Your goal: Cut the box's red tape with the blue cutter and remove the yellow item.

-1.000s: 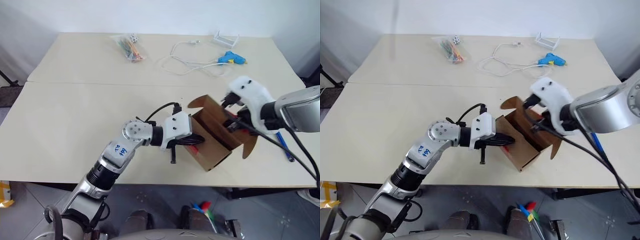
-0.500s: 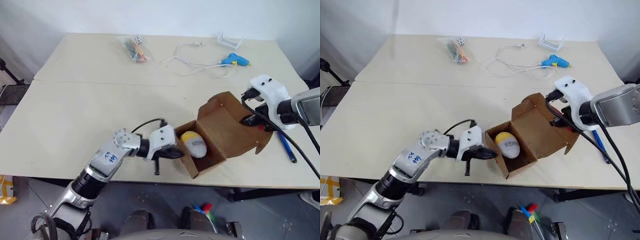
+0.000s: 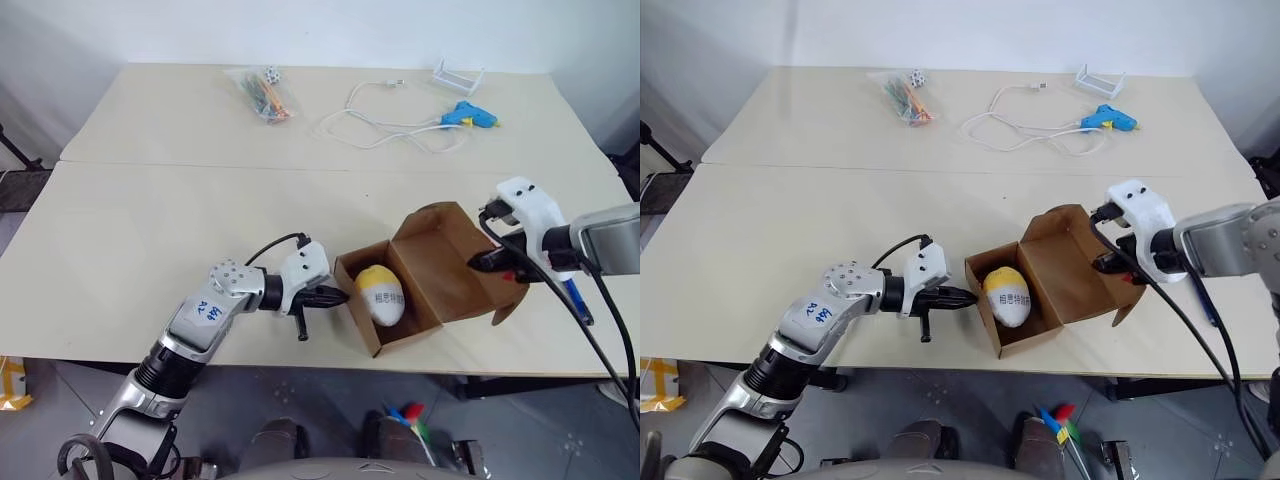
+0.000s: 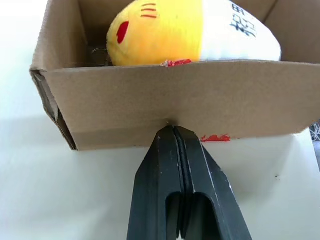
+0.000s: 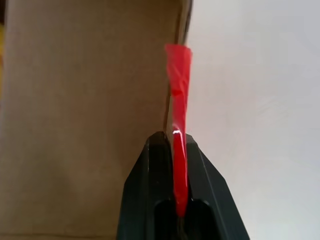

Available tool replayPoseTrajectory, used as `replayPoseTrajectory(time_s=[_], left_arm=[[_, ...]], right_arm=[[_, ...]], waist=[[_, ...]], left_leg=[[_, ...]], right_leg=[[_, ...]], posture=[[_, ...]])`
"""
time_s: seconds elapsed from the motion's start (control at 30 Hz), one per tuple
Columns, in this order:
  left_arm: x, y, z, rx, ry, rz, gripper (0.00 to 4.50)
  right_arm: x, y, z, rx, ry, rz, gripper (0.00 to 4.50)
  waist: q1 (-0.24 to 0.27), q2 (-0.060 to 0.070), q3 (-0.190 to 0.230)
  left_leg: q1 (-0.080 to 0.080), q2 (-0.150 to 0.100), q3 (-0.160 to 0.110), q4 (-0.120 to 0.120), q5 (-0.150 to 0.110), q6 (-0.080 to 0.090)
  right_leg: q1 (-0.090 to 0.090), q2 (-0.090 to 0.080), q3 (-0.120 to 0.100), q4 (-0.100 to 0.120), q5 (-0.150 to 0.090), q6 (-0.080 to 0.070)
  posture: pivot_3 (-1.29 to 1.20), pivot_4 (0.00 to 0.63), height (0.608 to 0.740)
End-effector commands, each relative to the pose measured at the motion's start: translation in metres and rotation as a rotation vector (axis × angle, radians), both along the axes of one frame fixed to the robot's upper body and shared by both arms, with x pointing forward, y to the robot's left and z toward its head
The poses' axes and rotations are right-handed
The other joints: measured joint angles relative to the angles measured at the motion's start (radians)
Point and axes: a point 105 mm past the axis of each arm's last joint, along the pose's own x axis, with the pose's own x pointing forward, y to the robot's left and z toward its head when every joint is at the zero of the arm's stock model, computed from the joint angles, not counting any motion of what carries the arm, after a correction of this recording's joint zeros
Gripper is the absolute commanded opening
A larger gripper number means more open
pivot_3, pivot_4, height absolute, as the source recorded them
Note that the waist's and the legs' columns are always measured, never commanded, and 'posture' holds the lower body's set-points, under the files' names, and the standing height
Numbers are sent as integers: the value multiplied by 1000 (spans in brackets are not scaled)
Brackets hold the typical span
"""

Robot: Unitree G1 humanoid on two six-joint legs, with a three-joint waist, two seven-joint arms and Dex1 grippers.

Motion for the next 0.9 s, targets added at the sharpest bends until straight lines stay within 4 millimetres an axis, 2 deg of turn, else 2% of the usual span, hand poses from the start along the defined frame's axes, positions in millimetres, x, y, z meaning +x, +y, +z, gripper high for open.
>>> replayPoseTrajectory(time_s=[0.03,0.13,0.23,0.27,0.37,0.43,0.53,0.63,0.7,0.8,0.83,0.9], left_arm=[[3,5,9,-18,-12,31,183],[14,19,17,-34,-52,86,905],[20,41,32,-38,-148,86,1785],[20,49,37,-50,-152,86,2112],[17,86,50,-51,-140,87,3033],[13,108,52,-30,-111,87,3669],[7,150,49,20,-82,144,4470],[4,179,47,16,-107,206,4470],[-2,192,42,14,-111,221,4500],[-37,231,13,99,41,285,4500],[-47,241,10,131,61,317,4500],[-45,240,29,126,-14,371,4500]], right_arm=[[-2,10,9,96,-87,19,282],[-4,-3,17,192,-190,-32,1086],[-14,-8,41,234,-361,61,2097],[-15,-12,49,242,-427,71,2453],[-16,-46,75,217,-671,55,3464],[-23,-54,83,204,-754,125,4159],[-37,-49,82,230,-742,262,4165],[-44,-38,89,287,-754,371,4165],[-52,-25,89,293,-741,473,4432],[-78,17,66,135,-637,839,4432],[-83,28,65,161,-637,883,4432],[-84,33,64,209,-657,873,4432]], waist=[[-2,0,0],[2,0,0],[7,1,0],[3,1,0],[-2,0,0],[-8,1,0],[-22,1,1],[-28,1,1],[-27,1,1],[-35,2,1],[-44,2,2],[-46,-2,3]], left_leg=[[0,0,0,0,0,0],[1,1,0,0,1,-1],[0,0,0,0,1,-1],[0,0,0,-1,1,-1],[2,1,2,-1,1,-2],[3,1,4,-2,0,-2],[4,2,5,-3,0,-3],[6,4,3,-3,0,-4],[7,4,4,-3,0,-4],[8,5,4,-4,-1,-5],[10,6,5,-5,-1,-7],[14,9,5,-6,-4,-9]], right_leg=[[0,0,0,0,0,0],[0,1,0,1,0,0],[0,1,0,0,0,0],[0,1,0,0,0,0],[1,3,1,-1,0,0],[1,4,2,0,0,0],[1,5,3,0,0,0],[1,7,4,-1,0,-1],[2,7,5,0,-1,-1],[2,7,6,0,-1,-1],[2,8,7,0,-1,-2],[4,11,7,2,-1,-2]], posture=[[0,150,740],[0,150,740],[0,150,740],[0,150,740],[0,150,740],[0,150,740],[0,150,740],[0,150,740],[0,150,740],[0,150,740],[0,150,740],[0,150,740]])
